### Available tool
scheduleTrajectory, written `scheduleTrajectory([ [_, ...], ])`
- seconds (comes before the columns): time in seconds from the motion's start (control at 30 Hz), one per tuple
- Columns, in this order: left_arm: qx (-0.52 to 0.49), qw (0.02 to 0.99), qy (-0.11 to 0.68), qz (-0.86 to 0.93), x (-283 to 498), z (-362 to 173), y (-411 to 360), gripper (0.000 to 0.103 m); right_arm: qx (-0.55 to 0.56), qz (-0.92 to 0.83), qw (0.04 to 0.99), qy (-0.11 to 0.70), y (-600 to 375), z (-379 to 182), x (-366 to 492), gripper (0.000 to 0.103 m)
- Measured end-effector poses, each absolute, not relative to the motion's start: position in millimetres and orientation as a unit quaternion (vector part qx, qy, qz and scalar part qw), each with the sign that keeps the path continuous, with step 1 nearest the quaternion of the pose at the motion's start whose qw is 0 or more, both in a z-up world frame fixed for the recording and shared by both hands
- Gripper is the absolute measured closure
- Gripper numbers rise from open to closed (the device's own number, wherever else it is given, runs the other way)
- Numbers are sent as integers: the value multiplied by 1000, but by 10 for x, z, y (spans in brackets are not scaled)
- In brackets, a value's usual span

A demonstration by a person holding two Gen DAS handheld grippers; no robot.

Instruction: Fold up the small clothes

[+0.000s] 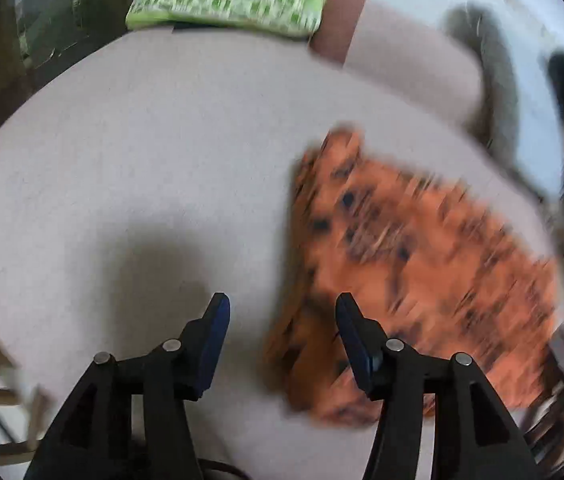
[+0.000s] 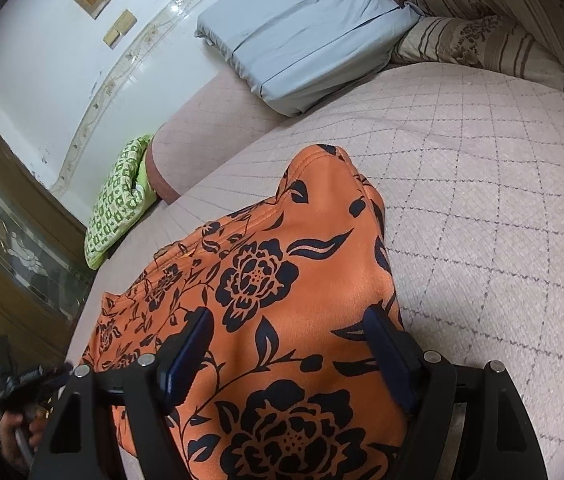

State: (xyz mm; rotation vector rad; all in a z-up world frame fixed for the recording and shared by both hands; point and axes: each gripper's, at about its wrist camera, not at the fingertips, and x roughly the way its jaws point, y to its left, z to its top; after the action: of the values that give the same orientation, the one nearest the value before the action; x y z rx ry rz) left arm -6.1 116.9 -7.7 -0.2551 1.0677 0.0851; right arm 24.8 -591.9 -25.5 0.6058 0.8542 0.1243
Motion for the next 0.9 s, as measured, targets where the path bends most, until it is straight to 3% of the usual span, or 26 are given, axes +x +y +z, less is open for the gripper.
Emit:
scheduleTrajectory([
  [0.13, -182, 821, 539, 50, -233, -207, 1328, 65, 292, 60, 863, 408, -5938, -249, 233, 23],
  [0.17, -187, 818, 541, 48, -264, -152, 1322, 75, 293, 61, 862, 408, -5946, -248, 225, 23],
  [0.23, -192, 823, 534, 16, -319, -4, 1268, 74, 296, 64, 861, 408, -5963, -246, 215, 23],
  [0.33, -148, 834, 531, -13, -405, 66, 1224, 63, 303, 65, 859, 407, -5981, -242, 198, 23],
  [0.57, -64, 849, 523, -38, -470, -79, 1085, 63, 308, 67, 858, 406, -5994, -237, 180, 23],
  [0.63, -25, 850, 525, -34, -245, -196, 976, 71, 308, 67, 858, 405, -5995, -237, 177, 23],
  [0.67, -12, 844, 534, -43, -230, -228, 950, 86, 309, 67, 858, 405, -5996, -235, 176, 23],
  [0.9, 135, 831, 533, -84, -255, -123, 875, 90, 310, 68, 857, 405, -6008, -235, 179, 23],
])
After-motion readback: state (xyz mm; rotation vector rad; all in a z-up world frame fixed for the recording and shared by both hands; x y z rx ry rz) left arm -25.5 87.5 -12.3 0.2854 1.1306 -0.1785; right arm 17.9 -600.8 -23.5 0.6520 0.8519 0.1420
